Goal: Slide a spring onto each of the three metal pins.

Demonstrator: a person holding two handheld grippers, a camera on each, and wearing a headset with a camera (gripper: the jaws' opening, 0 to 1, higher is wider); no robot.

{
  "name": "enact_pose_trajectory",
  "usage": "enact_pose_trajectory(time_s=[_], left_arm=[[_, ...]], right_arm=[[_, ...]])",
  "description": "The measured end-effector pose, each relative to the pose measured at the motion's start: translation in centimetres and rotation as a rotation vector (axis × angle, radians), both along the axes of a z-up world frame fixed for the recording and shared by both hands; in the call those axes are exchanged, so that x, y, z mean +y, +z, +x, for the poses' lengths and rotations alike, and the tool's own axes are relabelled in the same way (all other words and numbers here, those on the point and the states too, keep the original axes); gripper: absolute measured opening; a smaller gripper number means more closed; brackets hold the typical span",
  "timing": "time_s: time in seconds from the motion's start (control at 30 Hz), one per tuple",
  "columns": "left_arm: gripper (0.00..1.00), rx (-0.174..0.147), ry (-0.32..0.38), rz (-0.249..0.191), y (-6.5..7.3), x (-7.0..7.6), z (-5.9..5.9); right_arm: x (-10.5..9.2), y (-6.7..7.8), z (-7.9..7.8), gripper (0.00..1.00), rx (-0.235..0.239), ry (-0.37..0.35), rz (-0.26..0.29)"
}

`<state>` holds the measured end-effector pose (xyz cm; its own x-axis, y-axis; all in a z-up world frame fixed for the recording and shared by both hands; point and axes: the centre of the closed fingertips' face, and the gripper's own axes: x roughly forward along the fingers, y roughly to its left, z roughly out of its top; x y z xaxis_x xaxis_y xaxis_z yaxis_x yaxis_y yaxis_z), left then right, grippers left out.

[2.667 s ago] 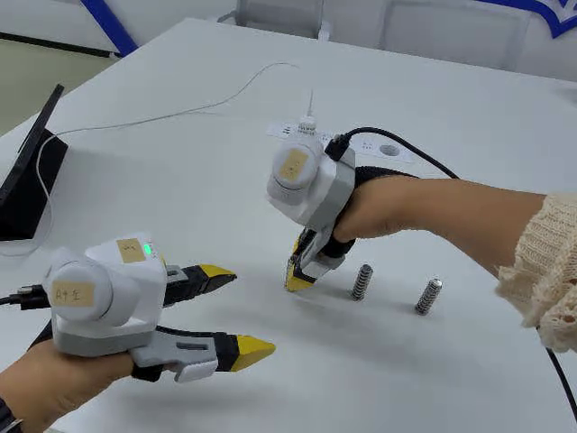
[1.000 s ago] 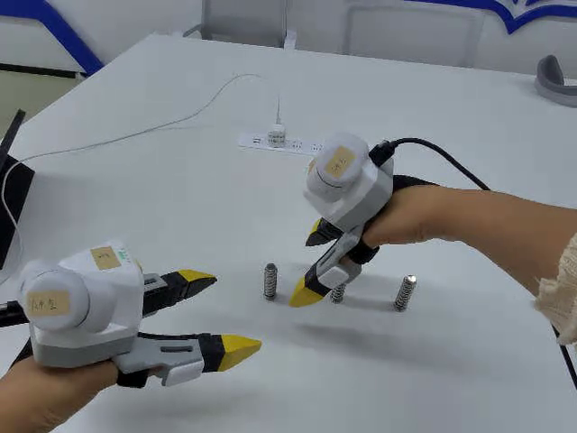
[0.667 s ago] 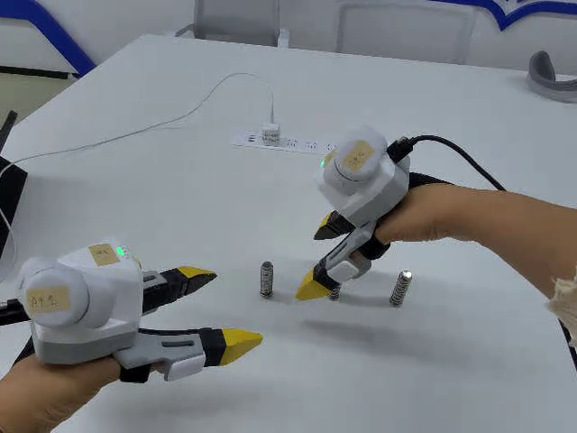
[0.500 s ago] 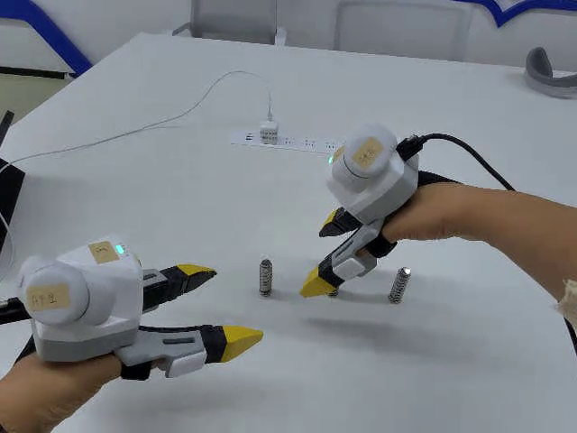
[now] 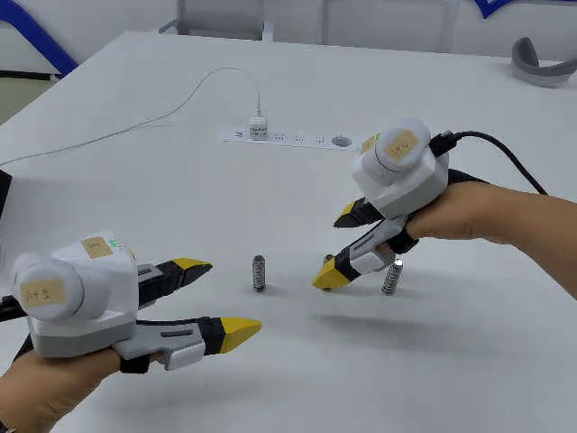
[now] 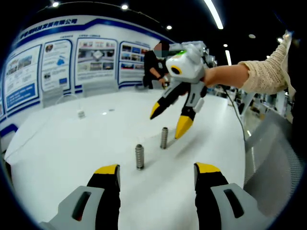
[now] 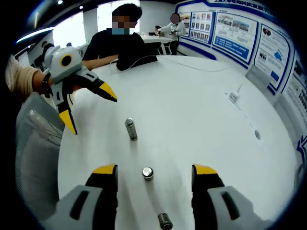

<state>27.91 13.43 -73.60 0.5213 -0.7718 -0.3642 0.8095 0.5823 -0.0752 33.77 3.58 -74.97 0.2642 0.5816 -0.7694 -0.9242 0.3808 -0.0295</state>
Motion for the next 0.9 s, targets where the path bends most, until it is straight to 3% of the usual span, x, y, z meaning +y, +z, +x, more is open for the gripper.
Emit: enact_pose_trajectory(time_s=[0.9], left_arm=[[0.64, 0.003, 0.001, -0.005, 0.1, -0.1, 0.2]], right_arm=[[-5.8, 1.3, -1.0, 0.66, -0.060, -0.163, 0.101]])
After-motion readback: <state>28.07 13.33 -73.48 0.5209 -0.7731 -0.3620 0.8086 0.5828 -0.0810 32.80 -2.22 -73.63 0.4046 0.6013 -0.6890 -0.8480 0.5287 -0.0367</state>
